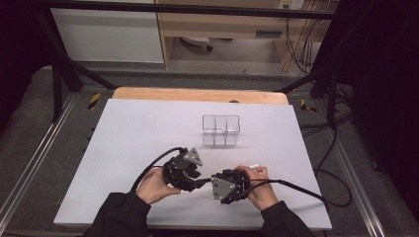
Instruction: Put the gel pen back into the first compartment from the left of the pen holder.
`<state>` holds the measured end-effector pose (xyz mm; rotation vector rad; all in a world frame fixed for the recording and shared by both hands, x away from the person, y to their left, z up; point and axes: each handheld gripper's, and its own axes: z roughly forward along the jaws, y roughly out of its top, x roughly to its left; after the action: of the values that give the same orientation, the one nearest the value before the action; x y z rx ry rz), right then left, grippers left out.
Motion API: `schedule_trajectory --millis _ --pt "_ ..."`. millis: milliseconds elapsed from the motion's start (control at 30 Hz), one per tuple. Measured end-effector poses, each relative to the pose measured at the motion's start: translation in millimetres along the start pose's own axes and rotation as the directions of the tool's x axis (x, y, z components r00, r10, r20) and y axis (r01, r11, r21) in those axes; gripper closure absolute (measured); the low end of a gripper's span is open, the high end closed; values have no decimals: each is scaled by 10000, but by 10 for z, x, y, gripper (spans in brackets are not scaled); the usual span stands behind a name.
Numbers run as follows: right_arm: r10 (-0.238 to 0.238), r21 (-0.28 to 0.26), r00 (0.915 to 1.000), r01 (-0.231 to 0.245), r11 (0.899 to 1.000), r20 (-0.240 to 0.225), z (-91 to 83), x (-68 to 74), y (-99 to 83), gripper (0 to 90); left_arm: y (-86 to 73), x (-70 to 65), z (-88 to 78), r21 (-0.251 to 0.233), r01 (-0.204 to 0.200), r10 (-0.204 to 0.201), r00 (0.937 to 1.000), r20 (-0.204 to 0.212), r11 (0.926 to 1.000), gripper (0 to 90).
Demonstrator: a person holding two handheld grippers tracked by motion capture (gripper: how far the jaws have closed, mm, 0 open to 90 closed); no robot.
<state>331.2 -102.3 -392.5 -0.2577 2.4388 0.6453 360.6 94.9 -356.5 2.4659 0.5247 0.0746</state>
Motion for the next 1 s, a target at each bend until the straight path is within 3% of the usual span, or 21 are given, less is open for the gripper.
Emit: schedule_trajectory --millis 67,167,333,500,600,733,800,1000 --pt "161 115 9999 -161 9998 56 -20 -37 -13 793 -58 28 -44 -175 24 -27 9999 -168 9998 507" --pt "439 254 9989 -443 9987 149 -41 -87 -34 793 -167 56 -104 -307 -51 27 9970 -777 9995 411" --pt "877 434 9960 -884 9951 184 -51 -144 -63 793 -374 131 -173 -549 353 -416 9921 -1181 9979 291" --pt "1261 453 9918 -1268 9909 193 -56 -208 -91 793 -601 228 -211 -718 951 -1055 9816 -1589 9929 179" --pt "1792 429 9837 -1797 9828 163 -61 -258 -121 793 -746 281 -228 -836 1300 -1435 9726 -1831 9880 147" --pt "2690 345 9630 -2695 9624 185 -79 -327 -164 793 -941 346 -254 -1032 1691 -1874 9604 -2063 9802 135" --pt "3236 282 9460 -3240 9456 176 -89 -371 -186 793 -1023 363 -269 -1124 1805 -2018 9535 -2237 9771 135" --pt "5138 -352 8579 -5133 8575 44 -116 -492 -235 793 -1255 402 -311 -1602 2237 -2581 9350 -2433 9614 135"
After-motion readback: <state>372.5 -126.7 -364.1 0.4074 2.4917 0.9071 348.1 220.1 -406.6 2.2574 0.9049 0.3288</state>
